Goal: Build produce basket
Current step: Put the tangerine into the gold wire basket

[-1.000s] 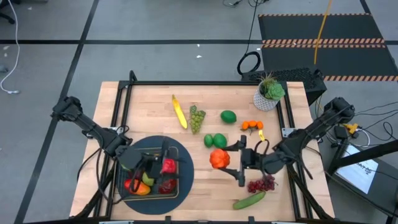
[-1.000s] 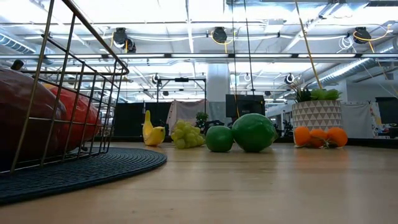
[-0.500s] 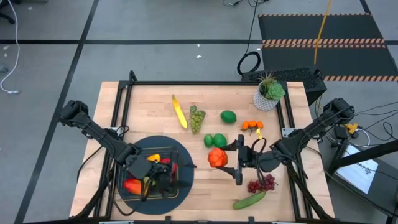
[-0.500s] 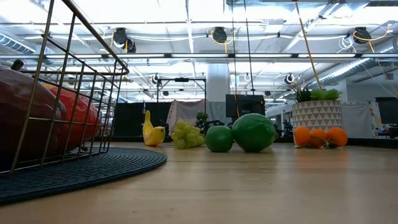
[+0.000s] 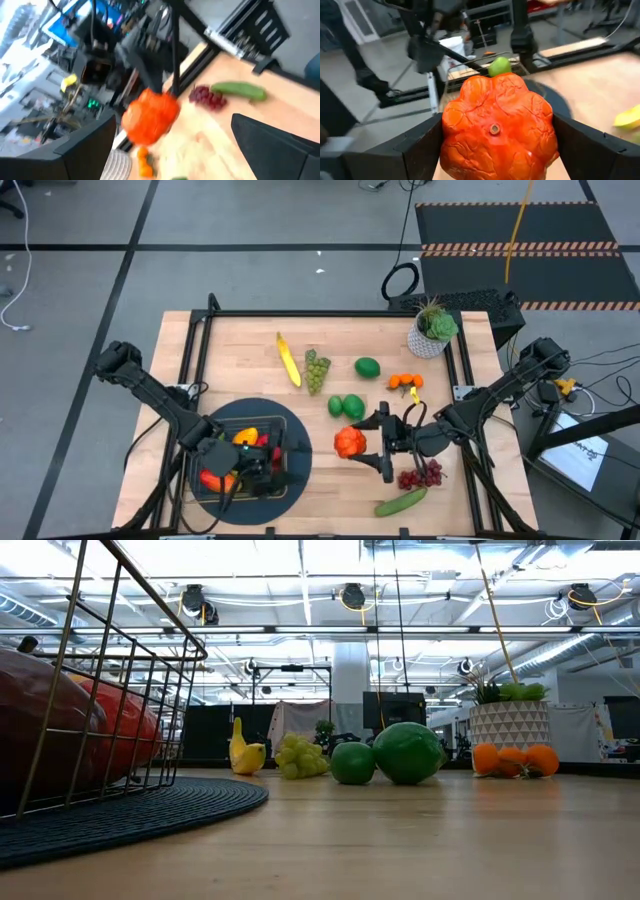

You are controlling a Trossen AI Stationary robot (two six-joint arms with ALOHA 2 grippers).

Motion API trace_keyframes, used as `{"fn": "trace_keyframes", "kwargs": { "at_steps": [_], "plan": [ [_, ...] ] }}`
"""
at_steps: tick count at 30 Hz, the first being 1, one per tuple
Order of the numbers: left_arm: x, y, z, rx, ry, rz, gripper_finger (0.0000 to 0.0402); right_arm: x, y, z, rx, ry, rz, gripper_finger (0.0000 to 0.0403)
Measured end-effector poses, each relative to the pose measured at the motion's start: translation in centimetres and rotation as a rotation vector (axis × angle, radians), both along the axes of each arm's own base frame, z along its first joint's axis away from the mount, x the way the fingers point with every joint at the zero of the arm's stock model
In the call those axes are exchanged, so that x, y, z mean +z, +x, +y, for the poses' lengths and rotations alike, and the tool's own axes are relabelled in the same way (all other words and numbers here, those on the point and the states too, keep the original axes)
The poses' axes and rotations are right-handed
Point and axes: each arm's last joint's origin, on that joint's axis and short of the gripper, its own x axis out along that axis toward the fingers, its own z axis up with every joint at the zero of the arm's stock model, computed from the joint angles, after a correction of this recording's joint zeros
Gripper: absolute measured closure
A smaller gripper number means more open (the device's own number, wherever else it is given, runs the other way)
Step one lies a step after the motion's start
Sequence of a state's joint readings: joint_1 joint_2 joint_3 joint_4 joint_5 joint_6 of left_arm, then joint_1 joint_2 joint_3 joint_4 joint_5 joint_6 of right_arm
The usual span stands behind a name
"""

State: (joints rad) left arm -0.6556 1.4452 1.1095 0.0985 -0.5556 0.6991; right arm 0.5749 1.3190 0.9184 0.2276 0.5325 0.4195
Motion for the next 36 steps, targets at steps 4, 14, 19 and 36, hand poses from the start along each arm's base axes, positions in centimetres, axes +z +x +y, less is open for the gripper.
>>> {"fn": "trace_keyframes", "kwargs": {
  "at_steps": [4, 14, 19, 36],
  "plan": [
    [-0.2, 0.0, 0.2, 0.022, -0.008, 0.017, 0.0007, 0.0, 0.1, 0.0, 0.046, 0.092, 0.015, 0.0073],
    [-2.0, 2.3, -1.0, -0.017, 0.101, -0.042, 0.0006, 0.0, 0.1, 0.0, 0.082, 0.111, 0.024, 0.0073],
    [-3.3, 3.5, -1.4, -0.009, 0.155, -0.055, 0.0002, 0.0, 0.1, 0.0, 0.083, 0.110, 0.024, 0.0073],
    [-3.2, 3.9, -1.0, 0.044, 0.164, -0.085, 0.0002, -0.1, 0.1, 0.0, 0.088, 0.090, 0.023, 0.0073]
  ]
}}
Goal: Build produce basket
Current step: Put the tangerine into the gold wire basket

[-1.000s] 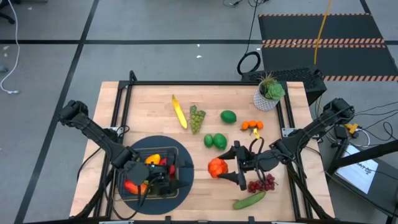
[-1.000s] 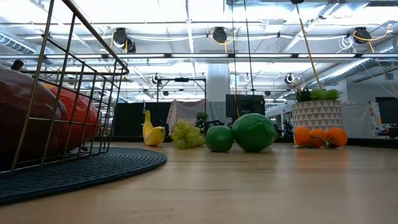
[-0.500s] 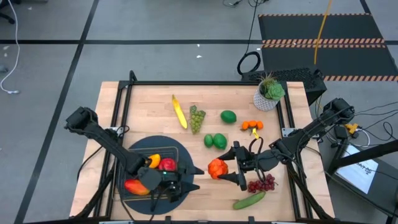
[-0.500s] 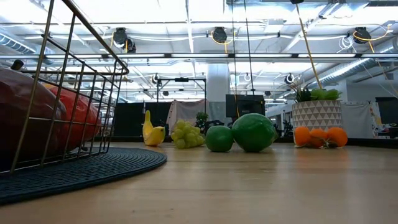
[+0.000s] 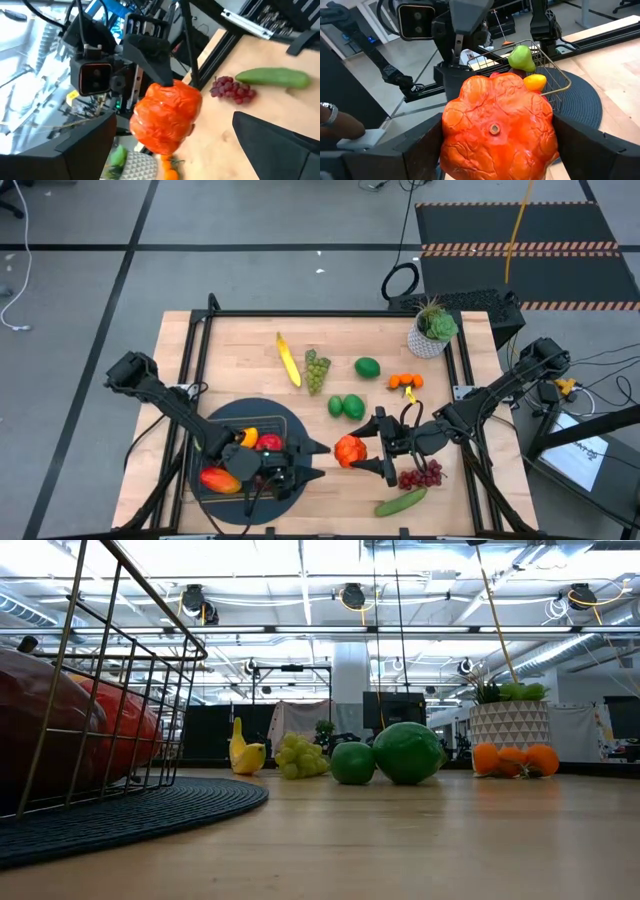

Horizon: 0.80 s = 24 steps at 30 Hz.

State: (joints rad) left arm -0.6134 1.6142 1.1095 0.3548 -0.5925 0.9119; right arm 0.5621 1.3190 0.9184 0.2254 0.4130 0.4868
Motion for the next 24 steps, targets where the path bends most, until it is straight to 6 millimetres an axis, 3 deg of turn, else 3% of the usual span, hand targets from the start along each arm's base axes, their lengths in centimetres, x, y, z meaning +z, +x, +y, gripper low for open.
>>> {"fn": "trace_keyframes", "kwargs": {
  "at_steps": [12, 24],
  "plan": [
    [-0.1, 0.7, 0.9, -0.007, -0.078, 0.008, 0.0002, 0.0, 0.2, -0.3, -0.015, 0.024, 0.003, 0.0073],
    [-2.2, 1.7, 0.1, -0.074, 0.055, 0.039, 0.0002, -1.4, 2.2, -0.2, 0.077, 0.114, 0.006, 0.0073]
  ]
}}
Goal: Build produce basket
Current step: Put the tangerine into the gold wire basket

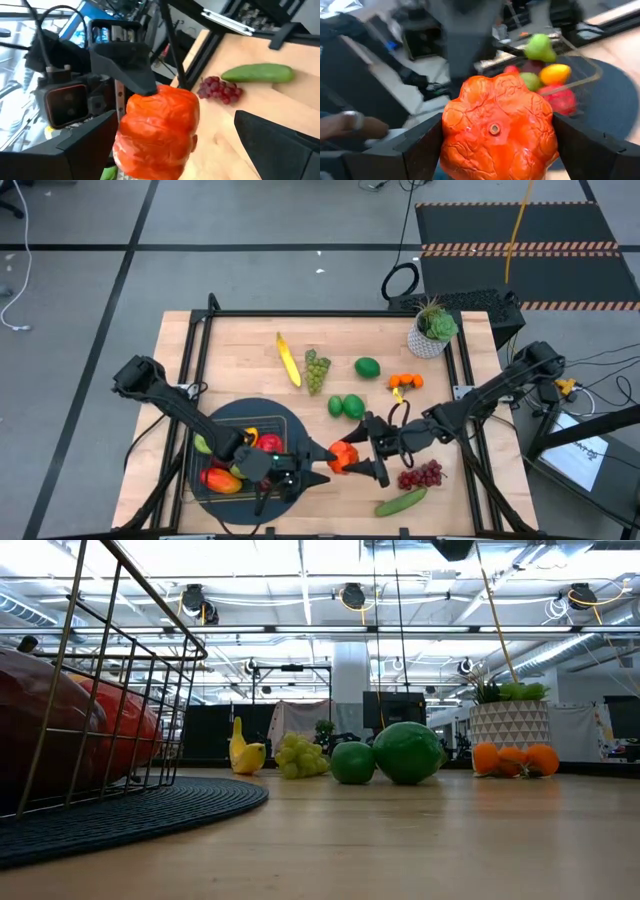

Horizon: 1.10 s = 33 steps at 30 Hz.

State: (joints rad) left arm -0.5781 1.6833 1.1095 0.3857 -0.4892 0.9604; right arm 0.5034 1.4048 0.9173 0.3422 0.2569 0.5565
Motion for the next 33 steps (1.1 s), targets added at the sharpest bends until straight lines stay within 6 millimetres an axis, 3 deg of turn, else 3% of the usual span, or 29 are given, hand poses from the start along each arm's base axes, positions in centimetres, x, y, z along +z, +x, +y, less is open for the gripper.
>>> {"fn": "trace_keyframes", "kwargs": {
  "at_steps": [12, 22, 30, 33],
  "plan": [
    [-0.3, 0.4, 0.7, -0.018, -0.012, 0.034, 0.0003, -0.2, 0.4, -0.6, 0.006, -0.019, 0.010, 0.0073],
    [-0.1, 0.6, 1.0, -0.020, 0.005, 0.016, 0.0056, -0.6, 0.7, -0.5, 0.007, -0.020, 0.015, 0.0073],
    [-0.8, 0.4, 1.0, -0.021, 0.066, 0.081, 0.0040, -1.2, 1.8, -0.7, 0.096, 0.032, -0.004, 0.0073],
    [-0.8, 0.4, 0.9, -0.024, 0.076, 0.071, 0.0051, -1.2, 1.8, -0.7, 0.097, 0.032, -0.002, 0.0073]
  ]
}}
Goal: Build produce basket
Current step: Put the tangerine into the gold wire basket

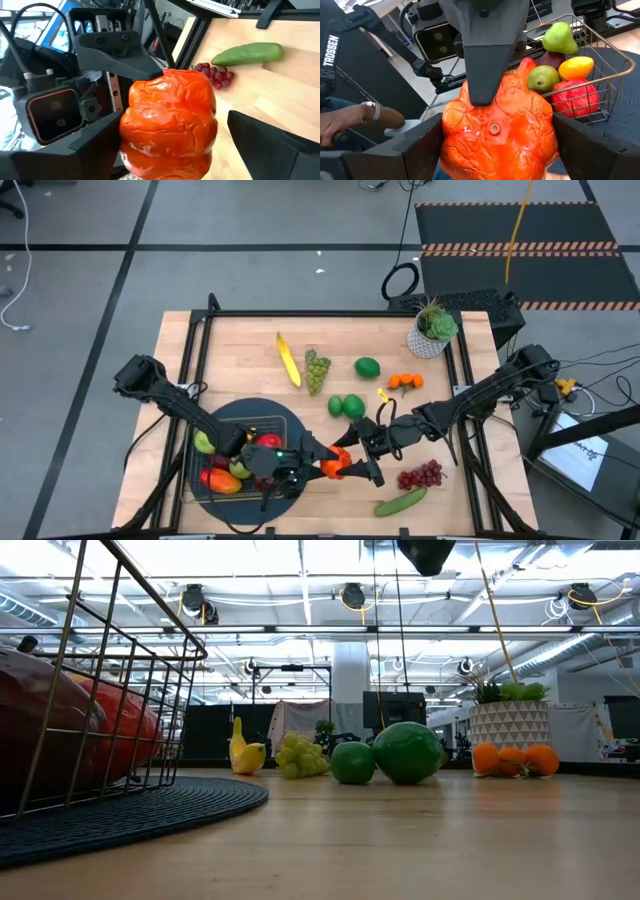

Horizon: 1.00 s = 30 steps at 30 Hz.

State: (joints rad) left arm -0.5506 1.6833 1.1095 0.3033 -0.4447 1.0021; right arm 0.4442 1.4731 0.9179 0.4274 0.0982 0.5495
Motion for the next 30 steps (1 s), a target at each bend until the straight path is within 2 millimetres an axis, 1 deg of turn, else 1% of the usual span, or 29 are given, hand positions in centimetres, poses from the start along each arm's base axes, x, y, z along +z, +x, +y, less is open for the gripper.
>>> {"fn": "trace_keyframes", "kwargs": {
  "at_steps": [7, 10, 12, 17, 20, 25, 30],
  "plan": [
    [0.1, 0.0, 0.0, -0.003, 0.017, -0.007, 0.0129, -0.1, 0.0, 0.0, 0.004, -0.015, 0.002, 0.0073],
    [0.0, 0.0, 0.0, -0.007, 0.030, -0.007, 0.0148, -0.1, -0.1, 0.1, 0.010, -0.036, -0.005, 0.0073],
    [0.0, 0.0, 0.0, -0.008, 0.034, -0.007, 0.0149, -0.1, -0.1, 0.2, 0.014, -0.056, -0.014, 0.0067],
    [0.0, -0.3, -0.5, -0.020, 0.030, -0.003, 0.0132, 0.3, -0.1, 0.3, 0.023, -0.092, -0.062, 0.0039],
    [0.0, -0.5, -0.9, -0.028, 0.019, 0.000, 0.0133, 0.7, -0.2, 0.2, 0.023, -0.092, -0.080, 0.0026],
    [0.0, -0.9, -1.4, 0.012, 0.021, -0.011, 0.0152, 1.9, -0.7, 0.0, 0.022, -0.093, -0.139, 0.0023],
    [0.0, -1.6, -2.2, 0.092, 0.014, -0.022, 0.0142, 3.1, -1.5, -0.3, 0.006, -0.134, -0.178, 0.0025]
  ]
}}
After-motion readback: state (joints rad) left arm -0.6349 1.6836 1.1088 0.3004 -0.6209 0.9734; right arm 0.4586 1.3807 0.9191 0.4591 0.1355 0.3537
